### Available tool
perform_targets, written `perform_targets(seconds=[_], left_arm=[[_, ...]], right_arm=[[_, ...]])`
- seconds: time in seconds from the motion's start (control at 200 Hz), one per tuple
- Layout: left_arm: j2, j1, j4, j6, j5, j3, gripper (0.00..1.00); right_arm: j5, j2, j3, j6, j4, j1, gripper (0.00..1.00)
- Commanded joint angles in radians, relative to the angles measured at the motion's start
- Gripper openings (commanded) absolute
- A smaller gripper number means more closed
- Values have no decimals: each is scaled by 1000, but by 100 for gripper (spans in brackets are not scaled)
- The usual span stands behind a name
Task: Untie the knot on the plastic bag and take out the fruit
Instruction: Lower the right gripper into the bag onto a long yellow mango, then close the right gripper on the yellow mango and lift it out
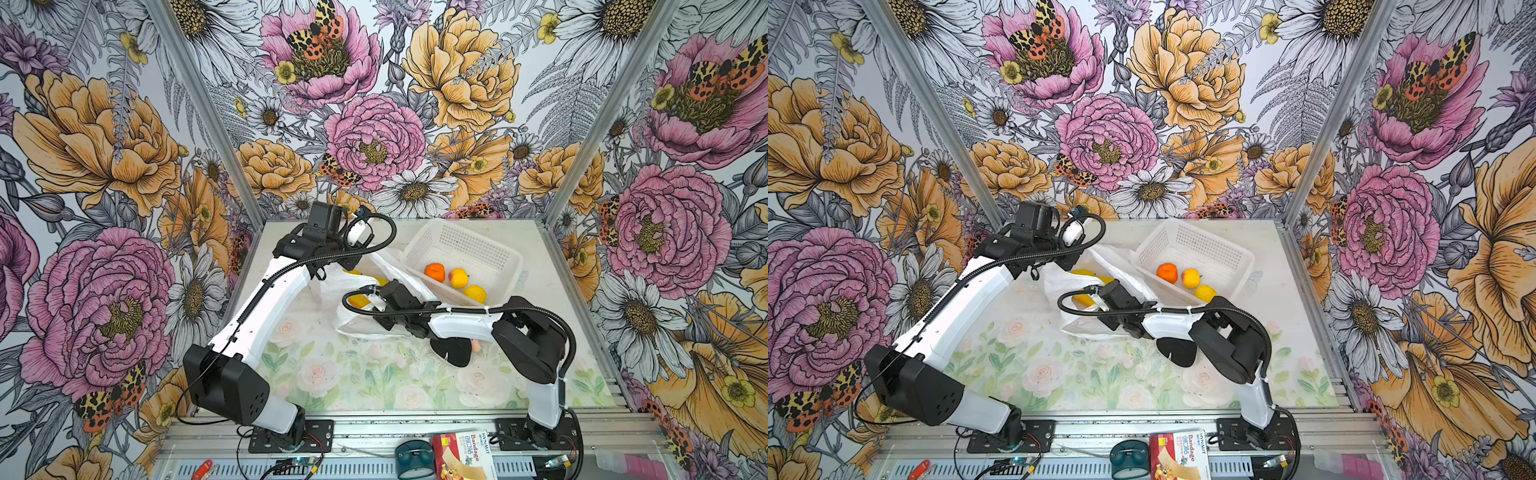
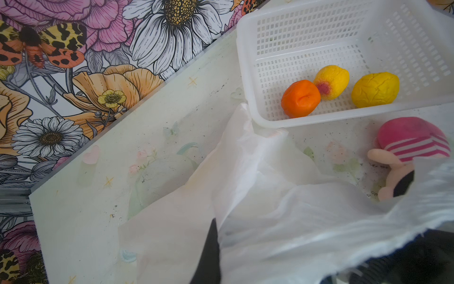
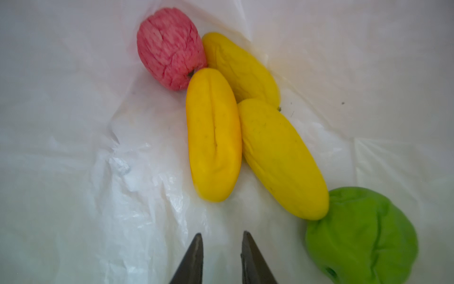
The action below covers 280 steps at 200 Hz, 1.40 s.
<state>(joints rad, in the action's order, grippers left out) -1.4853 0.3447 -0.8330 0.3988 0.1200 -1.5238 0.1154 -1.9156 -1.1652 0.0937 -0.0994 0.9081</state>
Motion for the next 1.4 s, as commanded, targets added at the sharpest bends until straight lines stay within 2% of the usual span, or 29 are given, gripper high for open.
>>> perform_targets(seconds=[0.0, 0.15, 0.35, 0.575, 0.706, 0.781, 0.871, 1.136, 1.396], left_arm=[[20, 1, 18, -5, -6, -28, 0], [20, 0, 17, -5, -7, -29, 0], [22, 1, 17, -6, -3, -30, 0], [23, 0, 17, -6, -1, -31, 0], [25, 1, 17, -7, 0, -32, 0], [26, 2, 17, -6, 0, -30, 0], [26, 1, 17, -5, -2, -30, 0], [25, 0, 17, -6, -2, -30, 0], [23, -3, 17, -6, 0, -30, 0]], right_arm=[[-46, 76, 54, -16, -117, -10, 26], [-53, 71, 62, -16, -127, -18, 25], [-73, -48, -40, -8, -103, -18, 43], [-110, -226, -237, -18, -2, -17, 73], [-134, -304, -323, -36, 42, -14, 76], [-138, -333, -358, -47, 61, -14, 75], [-137, -342, -373, -52, 78, -12, 68], [-145, -308, -346, -69, 71, -12, 37], [-128, -152, -186, -92, -42, -12, 28]])
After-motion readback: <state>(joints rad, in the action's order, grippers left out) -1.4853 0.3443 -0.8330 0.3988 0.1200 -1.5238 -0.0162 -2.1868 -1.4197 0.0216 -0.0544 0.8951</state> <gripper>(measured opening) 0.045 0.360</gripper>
